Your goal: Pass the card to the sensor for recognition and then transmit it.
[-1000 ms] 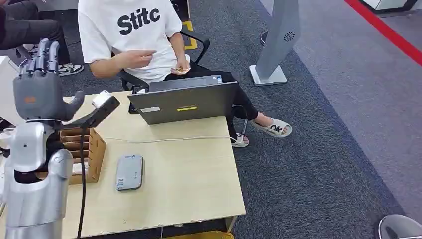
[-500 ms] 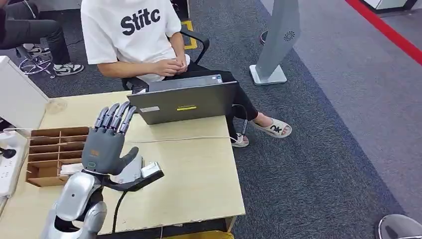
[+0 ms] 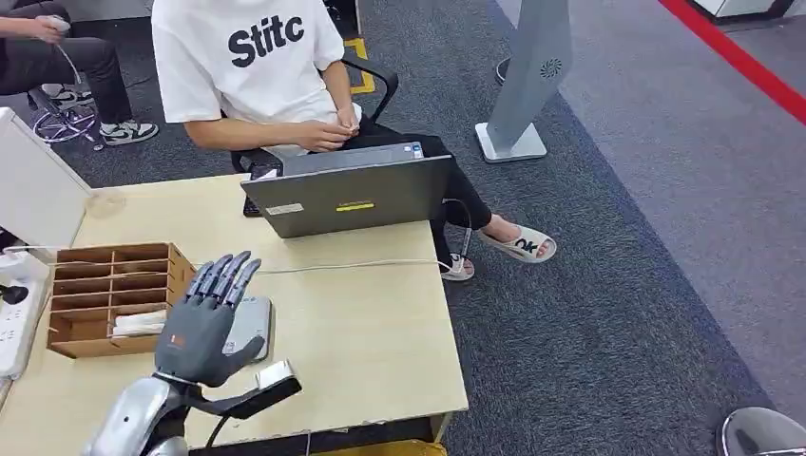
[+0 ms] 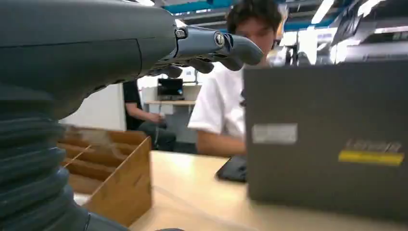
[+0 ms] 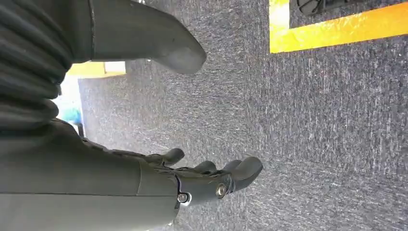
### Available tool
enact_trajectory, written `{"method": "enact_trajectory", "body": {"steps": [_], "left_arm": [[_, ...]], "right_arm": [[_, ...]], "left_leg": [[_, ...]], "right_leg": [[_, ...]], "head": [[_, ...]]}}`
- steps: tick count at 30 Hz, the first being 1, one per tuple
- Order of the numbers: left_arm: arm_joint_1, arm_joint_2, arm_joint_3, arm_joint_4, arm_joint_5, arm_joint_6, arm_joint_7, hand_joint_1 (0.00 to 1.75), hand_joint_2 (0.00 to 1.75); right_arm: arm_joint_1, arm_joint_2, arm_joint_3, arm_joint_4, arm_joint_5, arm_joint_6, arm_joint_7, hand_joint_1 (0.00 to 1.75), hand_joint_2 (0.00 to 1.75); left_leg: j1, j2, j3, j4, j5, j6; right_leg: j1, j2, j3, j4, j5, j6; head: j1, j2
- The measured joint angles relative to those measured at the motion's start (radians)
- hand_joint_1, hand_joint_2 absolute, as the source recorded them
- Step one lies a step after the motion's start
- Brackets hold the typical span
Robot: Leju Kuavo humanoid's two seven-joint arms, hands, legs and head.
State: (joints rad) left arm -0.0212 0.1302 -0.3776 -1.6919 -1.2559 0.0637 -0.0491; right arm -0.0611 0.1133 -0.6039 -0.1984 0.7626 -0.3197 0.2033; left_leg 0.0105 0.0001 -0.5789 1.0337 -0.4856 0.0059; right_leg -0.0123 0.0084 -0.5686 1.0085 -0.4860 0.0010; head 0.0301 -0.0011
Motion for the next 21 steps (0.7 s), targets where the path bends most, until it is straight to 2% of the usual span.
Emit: {"method": "enact_trajectory", "body": {"steps": [2,4,6,8,13,21], "left_arm": [[0.038,0.033,0.020,-0.016,-0.058,0.006,0.047,0.00,1.75],[0.057,0.043,0.057,-0.028,-0.164,-0.003,0.109,0.00,1.75],[0.059,0.046,0.099,-0.032,-0.237,-0.041,0.145,0.00,1.75],[0.061,0.046,0.144,-0.032,-0.255,-0.072,0.155,0.00,1.75],[0.061,0.045,0.251,-0.018,-0.255,-0.095,0.150,0.00,1.75],[0.037,0.036,0.316,0.011,-0.262,-0.112,0.138,0.00,1.75]], "right_arm": [[0.001,0.002,-0.015,0.000,-0.004,-0.008,0.000,0.00,1.75],[0.001,0.004,-0.029,-0.001,-0.002,-0.011,0.002,0.00,1.75],[0.000,0.008,-0.040,-0.002,0.005,-0.013,0.003,0.00,1.75],[0.000,0.012,-0.051,-0.003,0.013,-0.013,0.006,0.00,1.75],[-0.001,0.019,-0.069,-0.004,0.025,-0.012,0.012,0.00,1.75],[-0.002,0.025,-0.087,-0.005,0.037,-0.007,0.010,0.00,1.75]], "left_leg": [[0.000,-0.001,0.000,0.000,0.000,0.000],[0.000,-0.002,-0.001,0.000,0.000,0.000],[0.000,-0.003,-0.001,-0.001,0.000,0.000],[0.000,-0.002,-0.001,-0.001,0.001,-0.001],[0.000,-0.002,-0.001,0.000,0.001,0.000],[0.000,-0.002,-0.001,0.000,0.001,0.000]], "right_leg": [[0.000,-0.001,0.000,0.000,-0.001,0.000],[0.000,-0.003,0.000,0.000,-0.001,0.000],[0.000,-0.003,0.000,0.000,-0.001,0.000],[0.000,-0.003,0.000,0.000,0.000,0.000],[0.000,-0.003,0.001,0.000,0.000,0.000],[0.000,-0.003,0.001,0.000,0.000,0.000]], "head": [[0.000,0.000],[0.000,0.000],[0.000,0.000],[0.000,0.000],[0.000,0.000],[0.000,0.000]]}}
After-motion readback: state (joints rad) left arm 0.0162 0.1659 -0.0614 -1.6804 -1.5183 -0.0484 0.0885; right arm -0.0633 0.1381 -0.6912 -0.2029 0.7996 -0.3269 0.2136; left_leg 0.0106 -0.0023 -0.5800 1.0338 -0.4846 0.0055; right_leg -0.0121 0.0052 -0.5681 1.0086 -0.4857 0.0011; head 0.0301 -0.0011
